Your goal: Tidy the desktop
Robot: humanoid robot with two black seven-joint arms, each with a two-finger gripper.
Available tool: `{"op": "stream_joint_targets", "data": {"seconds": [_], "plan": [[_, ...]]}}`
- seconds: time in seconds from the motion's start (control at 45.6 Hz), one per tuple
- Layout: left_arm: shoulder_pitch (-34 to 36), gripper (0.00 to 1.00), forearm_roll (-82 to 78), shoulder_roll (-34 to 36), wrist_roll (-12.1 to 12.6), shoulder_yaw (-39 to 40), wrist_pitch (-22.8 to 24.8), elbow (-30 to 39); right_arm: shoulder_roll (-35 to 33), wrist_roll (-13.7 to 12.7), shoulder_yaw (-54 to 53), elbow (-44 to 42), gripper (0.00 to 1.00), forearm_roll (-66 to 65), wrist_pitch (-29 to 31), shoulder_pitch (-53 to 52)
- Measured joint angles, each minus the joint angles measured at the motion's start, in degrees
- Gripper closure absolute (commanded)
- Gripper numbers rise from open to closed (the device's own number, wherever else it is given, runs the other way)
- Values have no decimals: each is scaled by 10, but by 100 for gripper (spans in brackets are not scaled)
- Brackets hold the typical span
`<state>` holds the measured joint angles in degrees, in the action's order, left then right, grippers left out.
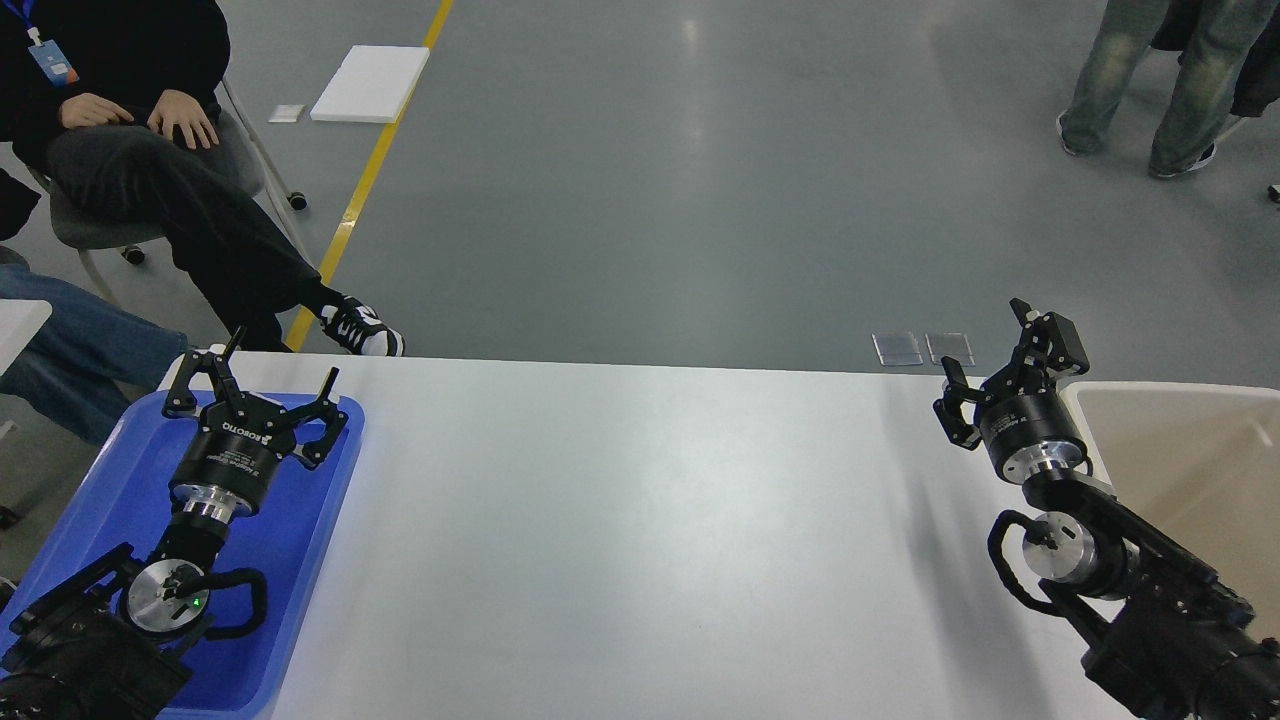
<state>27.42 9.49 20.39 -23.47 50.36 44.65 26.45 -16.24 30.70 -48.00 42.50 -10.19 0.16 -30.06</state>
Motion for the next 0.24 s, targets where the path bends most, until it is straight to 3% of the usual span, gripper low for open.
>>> {"op": "stream_joint_targets", "data": {"seconds": [0.241], "plan": [[0,1,0,0,0,0,0,0,4,39,0,14,0,4,-6,7]]}}
